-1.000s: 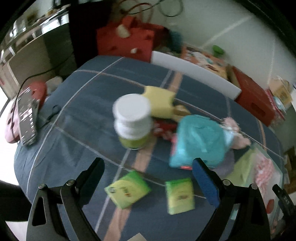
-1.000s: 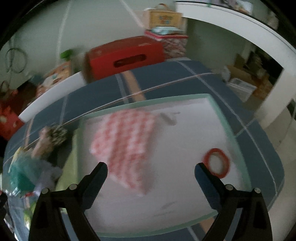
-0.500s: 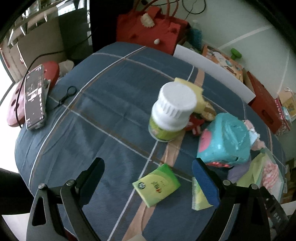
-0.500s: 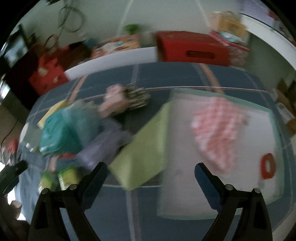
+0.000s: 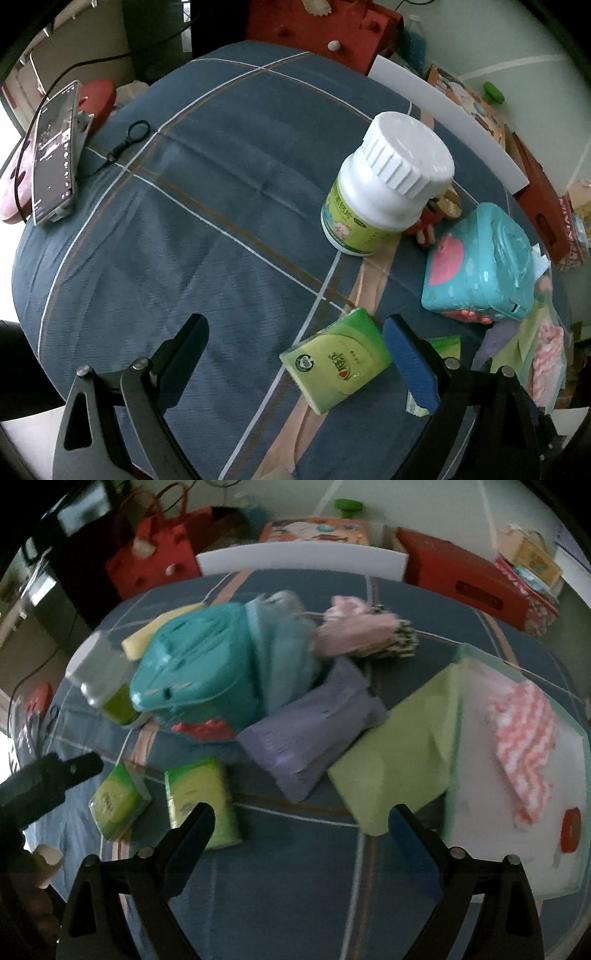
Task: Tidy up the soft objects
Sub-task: 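Withdraw both grippers from the tray back toward the pile, then grasp the green tissue pack with the right gripper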
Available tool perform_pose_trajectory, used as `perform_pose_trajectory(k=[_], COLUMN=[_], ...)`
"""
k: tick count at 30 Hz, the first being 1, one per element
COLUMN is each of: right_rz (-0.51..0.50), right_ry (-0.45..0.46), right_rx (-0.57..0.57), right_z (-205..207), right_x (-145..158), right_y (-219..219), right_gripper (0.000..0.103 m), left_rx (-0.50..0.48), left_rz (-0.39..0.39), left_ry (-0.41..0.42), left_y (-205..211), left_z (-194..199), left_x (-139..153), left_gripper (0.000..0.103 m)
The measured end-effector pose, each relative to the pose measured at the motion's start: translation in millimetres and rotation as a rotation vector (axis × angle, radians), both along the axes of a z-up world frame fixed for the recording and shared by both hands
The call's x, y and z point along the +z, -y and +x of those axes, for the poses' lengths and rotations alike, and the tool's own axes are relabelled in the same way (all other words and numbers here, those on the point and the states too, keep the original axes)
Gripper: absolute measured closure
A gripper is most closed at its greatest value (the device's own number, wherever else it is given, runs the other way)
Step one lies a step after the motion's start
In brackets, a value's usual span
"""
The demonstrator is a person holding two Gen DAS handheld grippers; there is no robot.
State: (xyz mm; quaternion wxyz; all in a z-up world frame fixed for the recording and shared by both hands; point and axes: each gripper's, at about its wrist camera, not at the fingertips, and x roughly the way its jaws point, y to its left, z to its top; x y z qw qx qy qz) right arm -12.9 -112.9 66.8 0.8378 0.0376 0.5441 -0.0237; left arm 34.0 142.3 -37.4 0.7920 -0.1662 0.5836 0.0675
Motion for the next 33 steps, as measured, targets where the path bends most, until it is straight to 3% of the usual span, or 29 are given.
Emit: perform_pose_trajectory(k=[8,16,28,33], right_rz=[-0.051,-0.089,-0.057,-0.055], right_ry=[-0.002,-0.032,-0.006,0.008], right_rx=[0.127,0.179,0.162,0.179], right_z=[9,23,30,29], right_x=[-19,-48,-53,-48], right_y=[-46,-74,-60,-63], right_gripper=[0.006,0.006,0.007,0.018], left_rx=[0.001,0.013,0.007,0.003], left_rz=[-0.009,-0.011,-0.031,-0.028], left_ry=[-0.023,-0.034,-0.034,-0.030], left_y=[-6,-10,-28,-25], left_z=[5,7,7,5], left_x=[-8,-11,-17,-18], left_gripper=[0.007,0.007,0.007,0.007])
